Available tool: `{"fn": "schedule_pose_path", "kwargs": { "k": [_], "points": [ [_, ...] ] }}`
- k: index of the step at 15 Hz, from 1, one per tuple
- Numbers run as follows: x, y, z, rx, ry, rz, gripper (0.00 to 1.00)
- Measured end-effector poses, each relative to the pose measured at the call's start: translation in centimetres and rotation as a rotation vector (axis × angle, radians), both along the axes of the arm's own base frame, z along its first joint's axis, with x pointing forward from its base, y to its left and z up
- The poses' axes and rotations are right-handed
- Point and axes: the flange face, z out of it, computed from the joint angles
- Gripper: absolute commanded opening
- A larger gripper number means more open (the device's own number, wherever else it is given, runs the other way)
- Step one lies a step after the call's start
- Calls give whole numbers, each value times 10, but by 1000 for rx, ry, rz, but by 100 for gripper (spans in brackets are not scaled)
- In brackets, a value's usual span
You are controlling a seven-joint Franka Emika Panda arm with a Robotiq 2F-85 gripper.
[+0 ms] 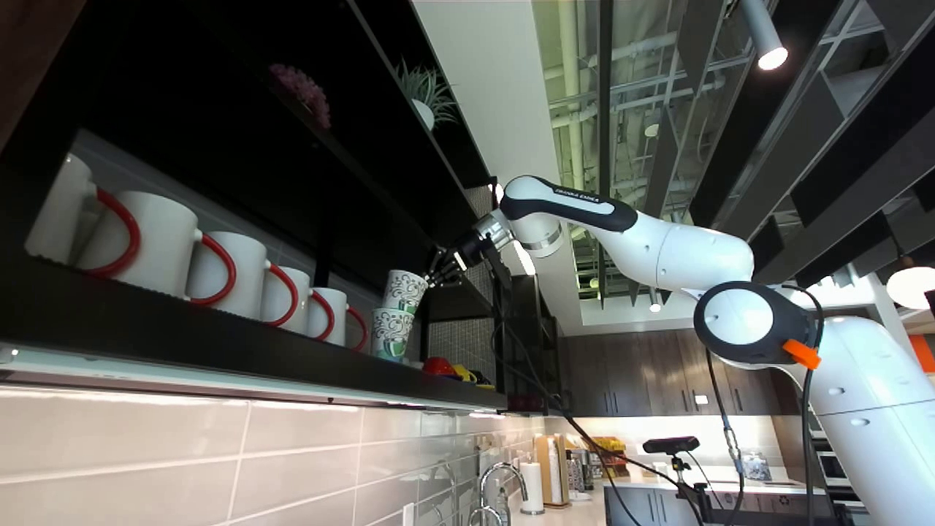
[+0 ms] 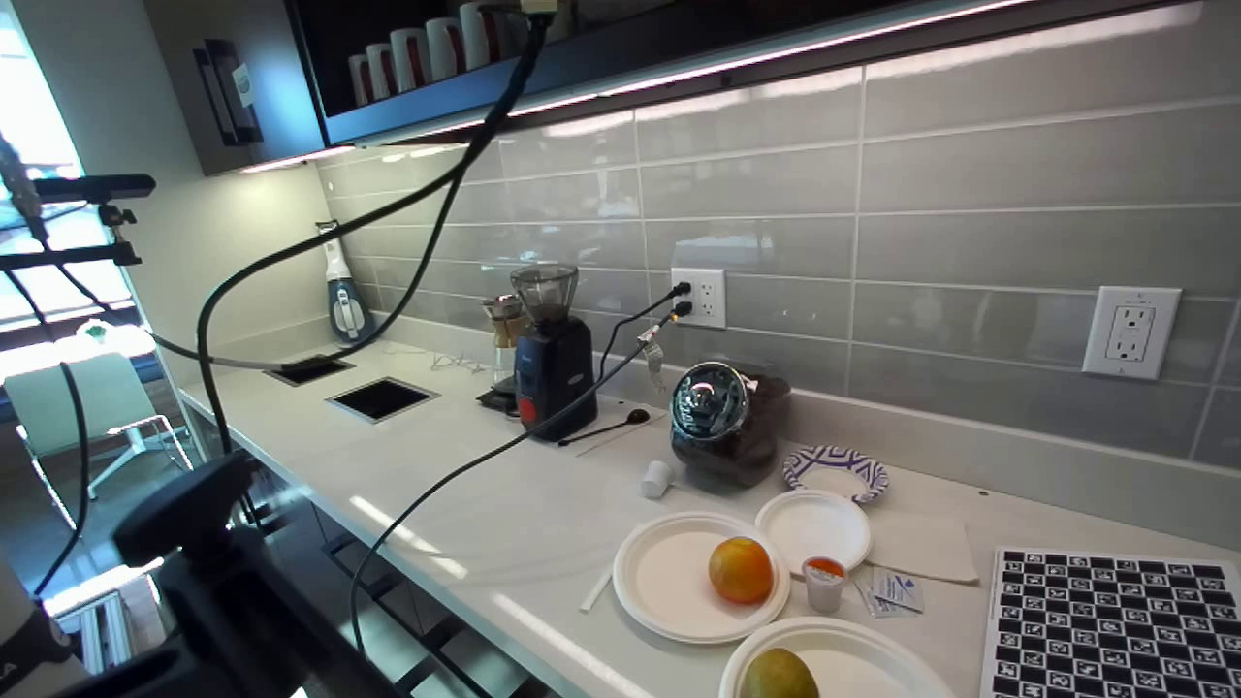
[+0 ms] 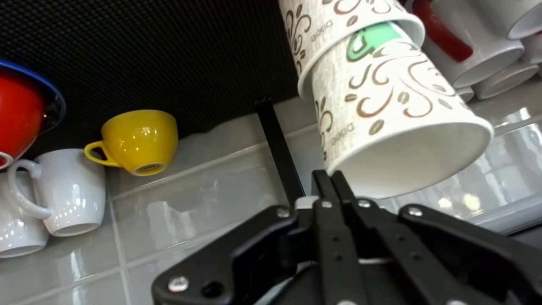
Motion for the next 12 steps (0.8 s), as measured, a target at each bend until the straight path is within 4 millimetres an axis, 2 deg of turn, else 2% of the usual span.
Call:
{"fn": "schedule_pose_path", "kwargs": {
  "k": [2, 9, 11, 12],
  "points": [
    [1, 2, -4, -2, 20, 12, 33],
    [10, 4, -14, -3, 50, 20, 83],
    [11, 1, -16, -16, 58, 5, 96],
    [11, -1, -17, -29, 65, -9, 99]
  ]
}}
